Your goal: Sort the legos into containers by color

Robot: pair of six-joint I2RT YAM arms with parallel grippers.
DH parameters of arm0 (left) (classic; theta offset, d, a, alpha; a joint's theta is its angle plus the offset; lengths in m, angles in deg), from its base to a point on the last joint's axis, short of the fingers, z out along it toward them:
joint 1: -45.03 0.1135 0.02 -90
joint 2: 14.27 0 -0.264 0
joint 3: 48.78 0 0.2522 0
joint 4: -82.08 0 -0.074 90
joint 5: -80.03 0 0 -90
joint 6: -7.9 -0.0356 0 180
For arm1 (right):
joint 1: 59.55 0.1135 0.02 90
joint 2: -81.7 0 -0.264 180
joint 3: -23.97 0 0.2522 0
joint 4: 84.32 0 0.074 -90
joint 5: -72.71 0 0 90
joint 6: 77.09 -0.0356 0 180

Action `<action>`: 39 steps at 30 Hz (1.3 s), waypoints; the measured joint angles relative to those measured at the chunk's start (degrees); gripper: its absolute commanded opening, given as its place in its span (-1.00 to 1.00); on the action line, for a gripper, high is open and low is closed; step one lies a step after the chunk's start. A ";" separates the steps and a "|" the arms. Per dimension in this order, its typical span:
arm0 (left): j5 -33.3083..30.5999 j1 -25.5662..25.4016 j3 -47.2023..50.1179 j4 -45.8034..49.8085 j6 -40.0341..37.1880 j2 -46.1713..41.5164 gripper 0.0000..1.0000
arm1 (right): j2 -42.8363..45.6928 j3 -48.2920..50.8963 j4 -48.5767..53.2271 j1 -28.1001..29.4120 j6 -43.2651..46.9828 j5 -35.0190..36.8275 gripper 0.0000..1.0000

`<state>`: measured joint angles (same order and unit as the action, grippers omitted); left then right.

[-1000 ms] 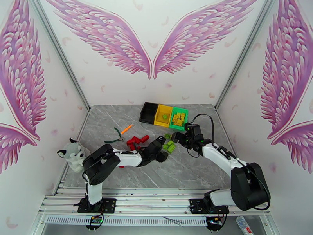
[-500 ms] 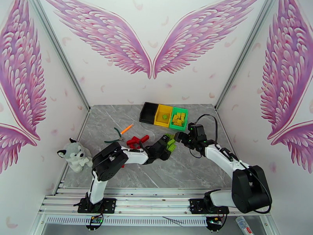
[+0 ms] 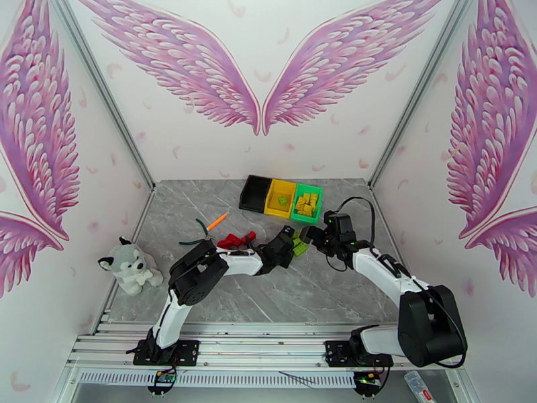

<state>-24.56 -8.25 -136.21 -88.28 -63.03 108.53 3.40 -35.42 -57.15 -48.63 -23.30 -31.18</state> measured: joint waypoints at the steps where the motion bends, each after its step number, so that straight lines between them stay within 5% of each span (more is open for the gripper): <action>1: 0.02 -0.04 0.90 -0.26 0.24 -0.61 -0.42 | 0.00 0.02 0.00 0.00 -0.02 -0.07 0.69; 13: 0.13 -0.02 6.84 1.77 -0.11 -10.95 -0.54 | 0.57 1.25 -1.38 0.00 -0.07 -1.16 0.62; 24: 3.21 9.27 -11.52 4.48 -2.58 -8.79 -0.54 | -0.09 1.46 -4.48 0.55 -0.22 -4.76 0.58; 31: 7.54 15.56 -22.67 4.68 -2.34 0.31 -0.53 | -0.13 1.46 -4.50 1.27 -0.20 -4.79 0.58; 39: 10.69 17.29 -35.89 7.26 -2.34 9.88 -0.49 | -0.15 1.46 -4.46 1.25 -0.20 -4.76 0.57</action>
<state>-13.87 9.04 -172.10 -81.03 -65.37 118.41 3.25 -33.95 -61.61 -47.39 -23.49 -35.94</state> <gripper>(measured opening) 0.338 0.785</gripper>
